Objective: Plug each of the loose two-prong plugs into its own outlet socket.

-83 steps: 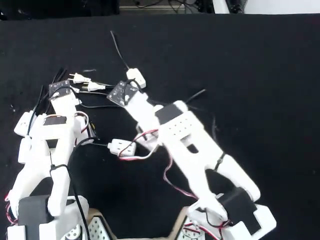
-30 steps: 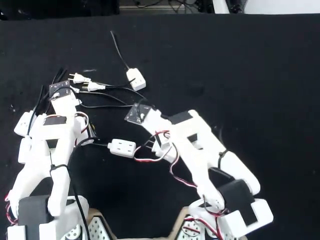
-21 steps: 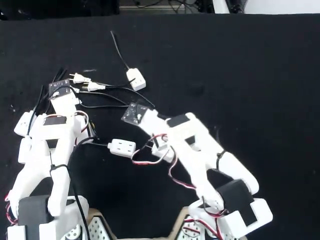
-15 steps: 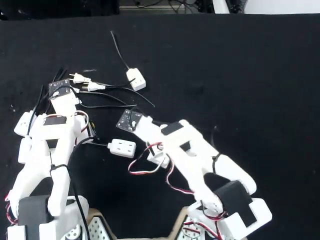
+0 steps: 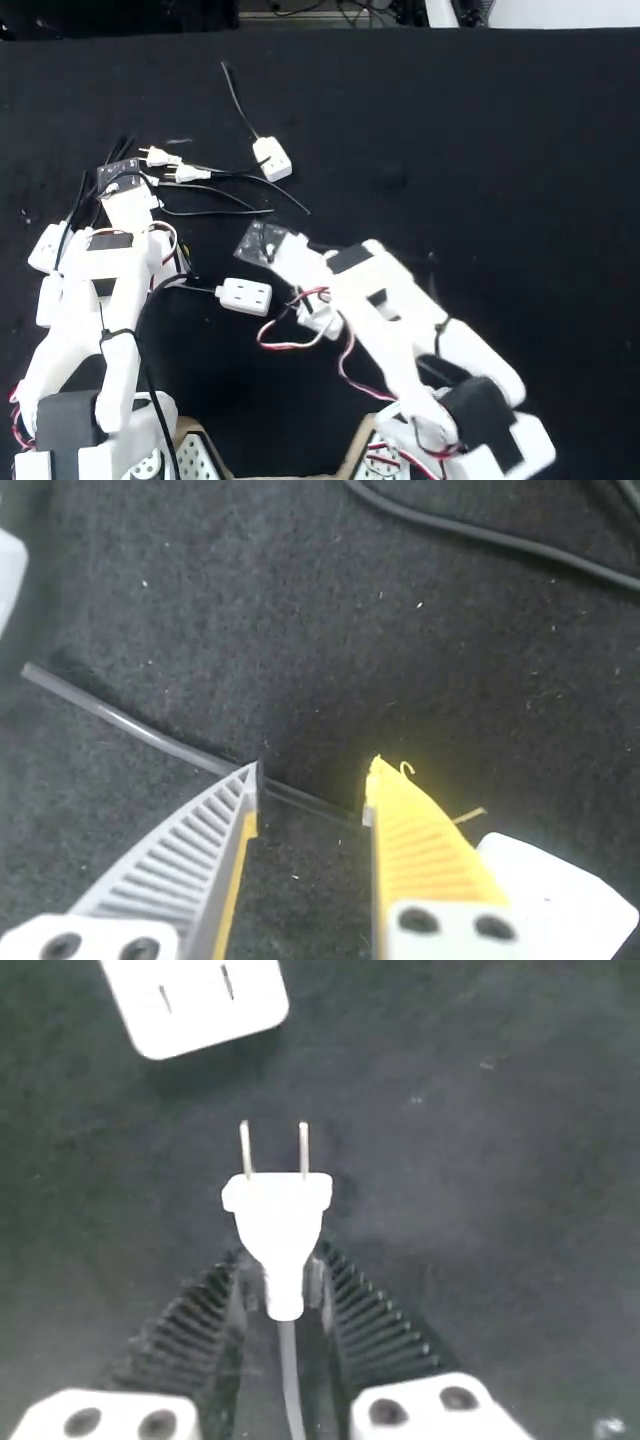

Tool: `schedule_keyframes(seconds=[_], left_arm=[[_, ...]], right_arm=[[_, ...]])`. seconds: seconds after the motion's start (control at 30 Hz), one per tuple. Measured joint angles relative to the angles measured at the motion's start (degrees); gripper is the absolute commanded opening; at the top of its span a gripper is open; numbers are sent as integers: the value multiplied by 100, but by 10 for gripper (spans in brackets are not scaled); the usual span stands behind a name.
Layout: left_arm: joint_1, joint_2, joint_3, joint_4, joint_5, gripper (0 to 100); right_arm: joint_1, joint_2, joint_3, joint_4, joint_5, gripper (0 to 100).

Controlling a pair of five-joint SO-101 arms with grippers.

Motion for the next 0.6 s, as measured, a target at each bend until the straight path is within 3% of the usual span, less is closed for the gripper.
schedule_keyframes(seconds=[0.2, 0.33, 0.6], left_arm=[[9, 0, 0, 0, 0, 181], [9, 0, 0, 0, 0, 181], [9, 0, 0, 0, 0, 181]], right_arm=[[70, -246, -26, 158, -35, 11], [-18, -404, -440, 149, -712, 11], [-826, -457, -378, -1371, -1644, 11]])
